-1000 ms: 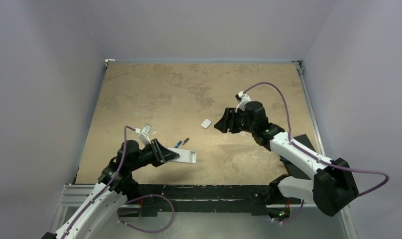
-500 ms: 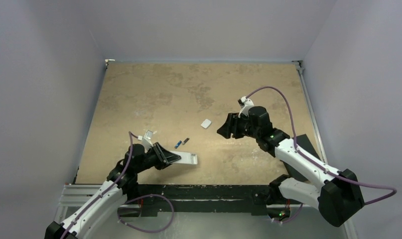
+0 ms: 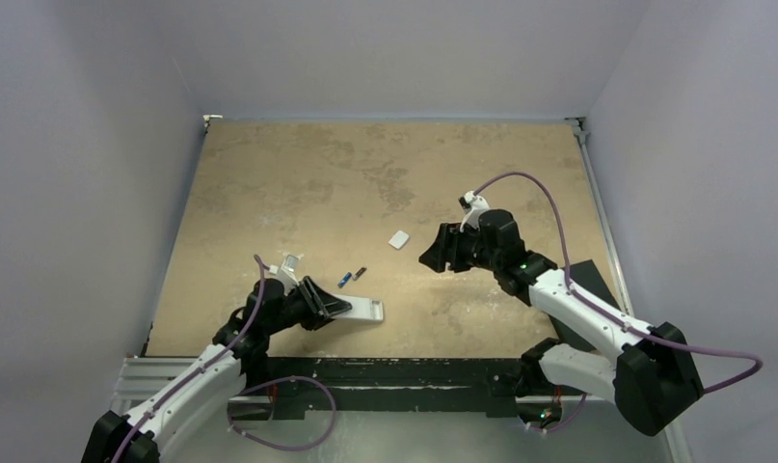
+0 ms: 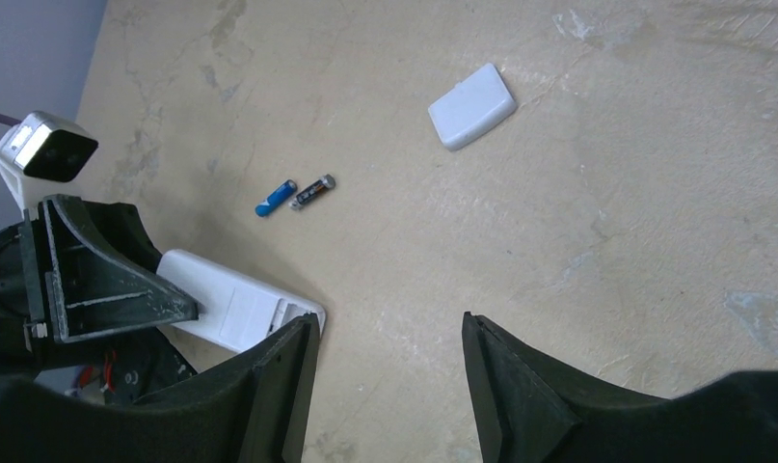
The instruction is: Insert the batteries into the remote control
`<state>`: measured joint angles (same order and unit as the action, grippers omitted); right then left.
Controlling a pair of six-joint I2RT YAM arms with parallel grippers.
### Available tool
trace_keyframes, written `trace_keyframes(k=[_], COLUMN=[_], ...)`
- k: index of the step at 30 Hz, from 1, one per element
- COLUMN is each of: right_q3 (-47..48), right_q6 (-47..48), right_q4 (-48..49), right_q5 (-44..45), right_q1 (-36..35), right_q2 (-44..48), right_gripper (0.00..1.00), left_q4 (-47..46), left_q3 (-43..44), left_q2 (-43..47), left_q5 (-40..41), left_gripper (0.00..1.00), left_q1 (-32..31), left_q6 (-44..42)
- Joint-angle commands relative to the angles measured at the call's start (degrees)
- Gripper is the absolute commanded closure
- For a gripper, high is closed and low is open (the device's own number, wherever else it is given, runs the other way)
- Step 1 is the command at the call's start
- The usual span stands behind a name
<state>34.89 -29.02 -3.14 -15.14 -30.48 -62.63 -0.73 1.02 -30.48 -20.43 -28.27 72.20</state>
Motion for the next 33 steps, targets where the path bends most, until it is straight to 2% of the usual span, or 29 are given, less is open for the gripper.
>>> trace_keyframes(k=[1, 6, 12, 15, 18, 33], right_q3=[-1.14, -1.41, -1.60, 0.02, 2.55, 3.78], right_q6=[-0.46, -0.69, -0.72, 0.05, 0.58, -4.61], right_q4=[2.85, 2.87, 2.87, 2.44, 0.12, 2.82], right_q5=[-1.75, -1.71, -1.50, 0.04, 3.74, 8.66], right_q1=[-0.43, -0.79, -1.35, -4.80, -9.76, -23.79], right_q2=[-0.47, -0.54, -0.85, -1.49, -2.99, -8.55], right_gripper=[0.36, 0.36, 0.35, 0.32, 0.31, 0.35], left_q4=[-1.55, 5.52, 13.39, 18.14, 18.34, 26.16], left_q3=[-0.15, 1.31, 5.02, 7.29, 7.22, 10.14], left_q2=[-0.76, -1.57, -2.91, -3.71, -4.33, -4.86], left_q5=[0.65, 1.24, 4.02, 6.39, 6.06, 8.15], left_gripper=[0.64, 0.57, 0.43, 0.35, 0.28, 0.25], left_q1=[-0.03, -0.03, -0.03, -0.03, -0.03, -0.18], left_q6=[-2.50, -6.19, -10.69, -13.58, -13.67, -10.28])
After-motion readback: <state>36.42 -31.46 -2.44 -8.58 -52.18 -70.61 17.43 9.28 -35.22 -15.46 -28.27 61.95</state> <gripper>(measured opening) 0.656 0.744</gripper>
